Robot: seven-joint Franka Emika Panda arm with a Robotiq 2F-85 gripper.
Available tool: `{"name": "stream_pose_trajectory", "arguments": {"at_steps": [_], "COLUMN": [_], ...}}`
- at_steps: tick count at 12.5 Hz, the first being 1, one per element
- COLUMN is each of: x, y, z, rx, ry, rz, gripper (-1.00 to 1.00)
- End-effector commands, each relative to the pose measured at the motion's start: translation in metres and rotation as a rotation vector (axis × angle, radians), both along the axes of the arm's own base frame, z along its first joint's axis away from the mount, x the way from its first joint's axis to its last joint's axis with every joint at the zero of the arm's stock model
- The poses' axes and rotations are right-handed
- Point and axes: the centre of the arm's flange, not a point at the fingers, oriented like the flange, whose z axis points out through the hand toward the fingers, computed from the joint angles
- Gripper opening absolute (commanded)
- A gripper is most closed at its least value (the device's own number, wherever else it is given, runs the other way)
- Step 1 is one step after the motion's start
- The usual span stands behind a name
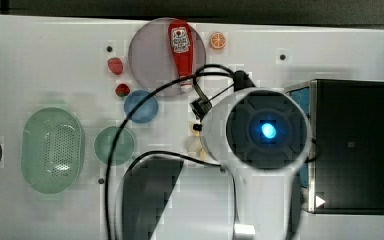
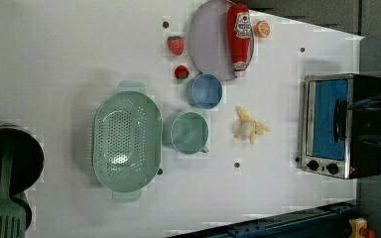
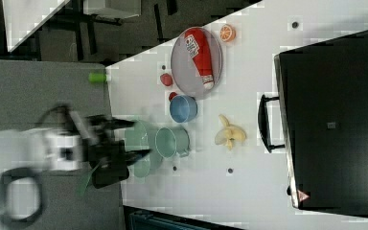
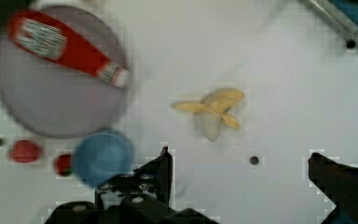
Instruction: Pick Banana and place it in mug.
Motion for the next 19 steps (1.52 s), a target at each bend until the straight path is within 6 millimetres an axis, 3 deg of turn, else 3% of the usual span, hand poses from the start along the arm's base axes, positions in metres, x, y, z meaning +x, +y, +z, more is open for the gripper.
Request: {"name": "stream_pose_trajectory", "arguments": {"at_steps": [1, 8, 13, 17, 18, 19], "x": [0.007, -0.013, -0.023, -0.025, -0.027, -0.025], "y": [0.006, 0.008, 0.01, 0.02, 0.021, 0.02], "z": [-0.101, -0.246, -0.326, -0.363, -0.369, -0.37], "rx": [-0.005, -0.018, -0.027, -0.028, -0.027, -0.029], "ry": [0.063, 0.052, 0.047, 0.021, 0.027, 0.011], "rz": [0.042, 0.04, 0.046, 0.062, 0.064, 0.063], "gripper": [1.0, 1.0, 1.0, 1.0, 0.94, 0.65]}}
